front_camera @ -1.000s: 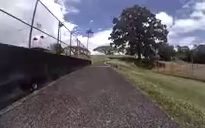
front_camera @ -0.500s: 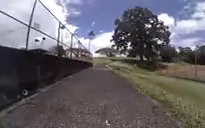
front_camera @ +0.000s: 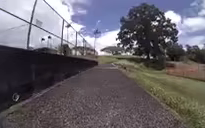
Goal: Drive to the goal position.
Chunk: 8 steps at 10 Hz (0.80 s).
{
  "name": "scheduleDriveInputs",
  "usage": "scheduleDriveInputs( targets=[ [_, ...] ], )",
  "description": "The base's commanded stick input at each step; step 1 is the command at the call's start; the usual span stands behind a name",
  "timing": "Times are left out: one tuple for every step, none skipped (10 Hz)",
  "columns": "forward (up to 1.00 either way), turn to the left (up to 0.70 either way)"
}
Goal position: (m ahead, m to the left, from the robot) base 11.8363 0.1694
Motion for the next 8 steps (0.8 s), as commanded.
scheduleDriveInputs(
  targets=[
    [0.05,0.00],
    [0.04,0.00],
    [0.05,0.00],
    [0.04,0.00],
    [0.04,0.00],
    [0.04,0.00],
    [0.04,0.00],
    [0.04,0.00]
  ],
)
